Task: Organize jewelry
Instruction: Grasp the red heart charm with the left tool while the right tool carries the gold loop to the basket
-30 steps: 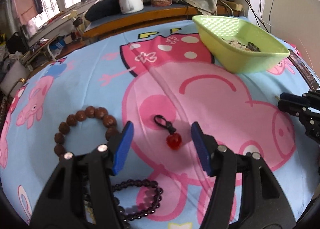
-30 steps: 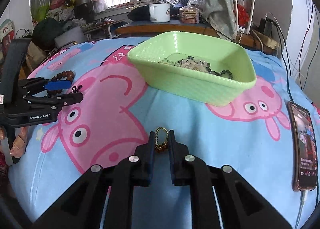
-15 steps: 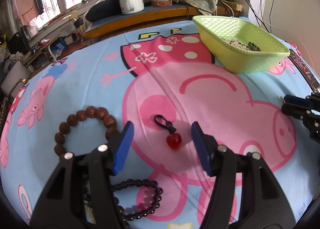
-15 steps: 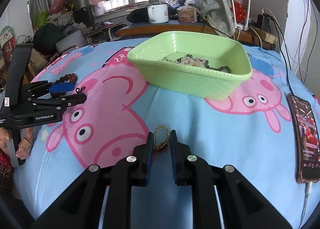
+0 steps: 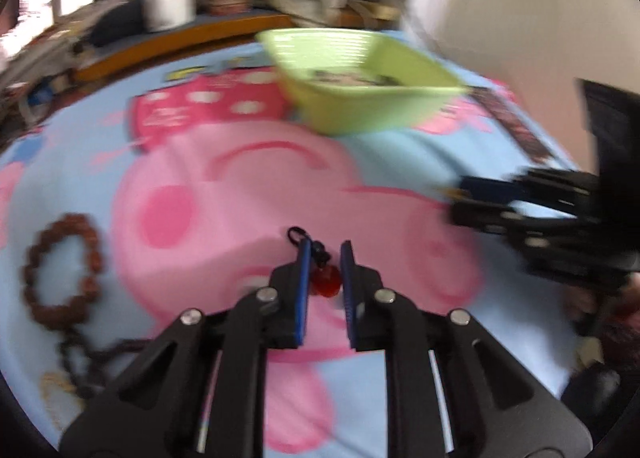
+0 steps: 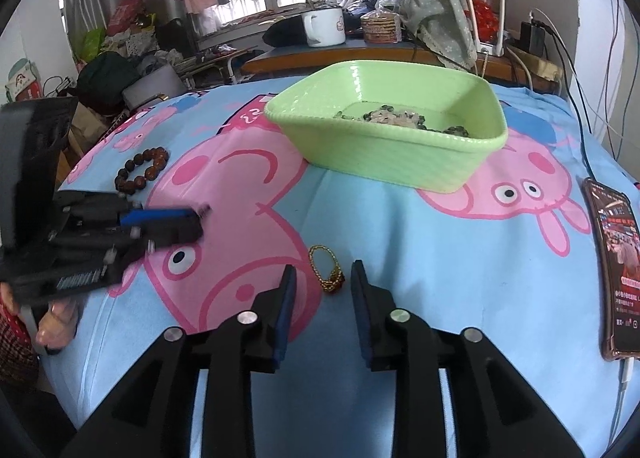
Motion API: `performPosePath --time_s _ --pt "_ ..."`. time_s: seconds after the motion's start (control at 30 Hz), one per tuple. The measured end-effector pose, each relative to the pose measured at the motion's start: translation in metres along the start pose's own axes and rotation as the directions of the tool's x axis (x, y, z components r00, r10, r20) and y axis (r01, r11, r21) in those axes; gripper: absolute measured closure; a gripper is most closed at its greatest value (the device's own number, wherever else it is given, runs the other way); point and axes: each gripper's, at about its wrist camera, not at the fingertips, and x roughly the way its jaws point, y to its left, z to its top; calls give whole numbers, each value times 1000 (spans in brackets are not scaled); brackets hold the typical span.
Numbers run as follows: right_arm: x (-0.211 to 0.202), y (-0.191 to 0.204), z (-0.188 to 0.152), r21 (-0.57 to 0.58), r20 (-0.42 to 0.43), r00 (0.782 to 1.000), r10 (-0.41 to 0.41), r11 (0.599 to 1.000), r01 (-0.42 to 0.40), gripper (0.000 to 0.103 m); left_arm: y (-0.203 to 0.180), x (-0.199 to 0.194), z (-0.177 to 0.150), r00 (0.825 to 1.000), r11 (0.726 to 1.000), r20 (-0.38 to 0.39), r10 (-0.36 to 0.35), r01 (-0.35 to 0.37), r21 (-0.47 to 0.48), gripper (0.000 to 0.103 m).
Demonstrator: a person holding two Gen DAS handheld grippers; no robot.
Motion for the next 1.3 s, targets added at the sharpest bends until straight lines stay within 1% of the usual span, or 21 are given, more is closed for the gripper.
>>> performPosePath --time_s 0.03,0.07,0.1,0.17,0.2,0.27,0.33,0.47,0.53,0.57,0.63,0.7,0.77,0.83,0.93,1.0,1.07,1.17,1.23,1.27,1.3 --pt "0 1 0 -5 0 1000 2 1000 -2 100 -7 1 0 1000 1000 -1 -24 24 12 89" --pt "-1 2 -1 -12 -2 1000 3 1000 -3 99 -13 1 0 1000 1000 -3 -19 19 22 87" --pt "-1 2 -1 -21 -3 1000 3 1000 -3 98 -16 2 0 1000 1000 -7 -5 5 29 74" --pt "-4 4 -3 -39 -5 1000 1 999 -1 98 -16 -2 0 1000 999 7 27 -27 28 53" --pt "-5 5 -5 -46 -6 1000 0 999 -1 97 -15 -9 0 999 999 34 31 -32 19 51" --pt "-6 4 -7 -52 -6 1000 1 999 -2 97 -12 -20 -1 998 1000 58 21 -21 10 50" --pt "-7 2 -8 -54 -5 1000 7 999 -8 97 -12 -25 -1 997 999 72 33 -34 10 50" --pt "-4 1 -5 -65 -9 1000 12 998 -13 97 -20 -15 1 998 997 38 45 -47 59 51" --pt "-3 1 -4 -81 -12 1000 11 997 -12 97 -26 -3 0 997 993 0 77 -77 89 66" --pt "-3 1 -3 -92 -14 1000 16 996 -17 98 -27 7 -1 995 991 -34 92 -88 97 78" --pt "-2 0 -2 -103 -19 999 36 994 -37 103 -26 6 -4 996 992 -22 90 -88 89 89" --pt "-1 -4 -2 -91 -23 998 66 994 -67 103 -24 6 -1 998 995 -33 61 -58 78 89" --pt "-6 -7 -1 -77 -1 995 100 992 -99 103 -23 2 6 1000 998 -27 7 -6 62 89" --pt "-15 -9 0 -64 34 992 126 990 -123 103 -25 -3 15 1000 998 -5 -10 11 57 89" --pt "-33 -17 11 -25 116 979 170 986 -168 103 -24 -16 43 997 997 53 -63 60 40 89" --pt "-45 -28 24 3 180 968 173 984 -176 103 -27 -21 63 993 996 89 -80 76 47 89" --pt "-51 -40 38 27 219 965 144 988 -154 103 -30 -21 81 990 995 116 -84 77 62 89" --pt "-44 -55 60 58 261 959 113 990 -132 103 -27 -4 115 990 997 121 -76 71 39 88" --pt "-23 -66 73 81 243 965 100 989 -122 103 -22 15 131 992 997 95 -79 78 22 59" --pt "-11 -71 79 93 223 972 75 991 -98 100 -17 33 141 996 999 77 -39 39 4 37" --pt "-1 -76 82 111 206 978 34 992 -58 98 -11 43 146 998 1000 66 -8 9 -17 37"
